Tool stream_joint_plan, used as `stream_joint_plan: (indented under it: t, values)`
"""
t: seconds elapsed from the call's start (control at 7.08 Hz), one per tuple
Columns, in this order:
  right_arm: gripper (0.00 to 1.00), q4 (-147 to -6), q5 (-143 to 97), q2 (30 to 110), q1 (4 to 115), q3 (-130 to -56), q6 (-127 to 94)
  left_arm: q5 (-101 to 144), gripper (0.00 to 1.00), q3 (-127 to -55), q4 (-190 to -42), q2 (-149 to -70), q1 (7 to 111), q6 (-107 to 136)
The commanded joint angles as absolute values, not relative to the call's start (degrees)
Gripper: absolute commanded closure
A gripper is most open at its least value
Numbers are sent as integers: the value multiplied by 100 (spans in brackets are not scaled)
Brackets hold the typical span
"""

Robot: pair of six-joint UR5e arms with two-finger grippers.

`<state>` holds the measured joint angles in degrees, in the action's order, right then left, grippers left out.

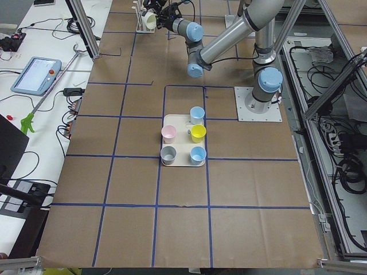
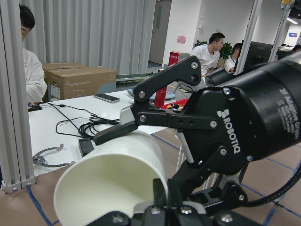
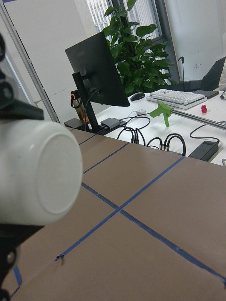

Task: Transfer IKEA cup to right arm and place on rack

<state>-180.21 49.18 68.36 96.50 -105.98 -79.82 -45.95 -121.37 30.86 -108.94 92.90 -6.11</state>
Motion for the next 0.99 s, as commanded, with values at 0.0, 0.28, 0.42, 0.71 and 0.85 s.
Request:
stream_joint_plan:
  t: [0.0,0.28,0.42,0.71,0.85]
  values:
    - [53,-18018,4939,6847,9650,-10600,-7980,-4823,56,-12120,3085,-10951,9290,-571]
    - [53,-18018,4940,6847,9650,-10600,-7980,-4843,11,-12111,3085,-10916,9290,-554]
    - [53,-18018,4922,6847,9650,-10600,-7980,-4843,2,-12111,3076,-10812,9255,-510]
    - [54,-18018,4957,6829,9642,-10582,-7946,-4817,2,-12234,3085,-10688,9124,-510]
    - [58,-18035,4966,6829,9572,-10547,-7911,-4764,2,-12461,3085,-10479,8940,-510]
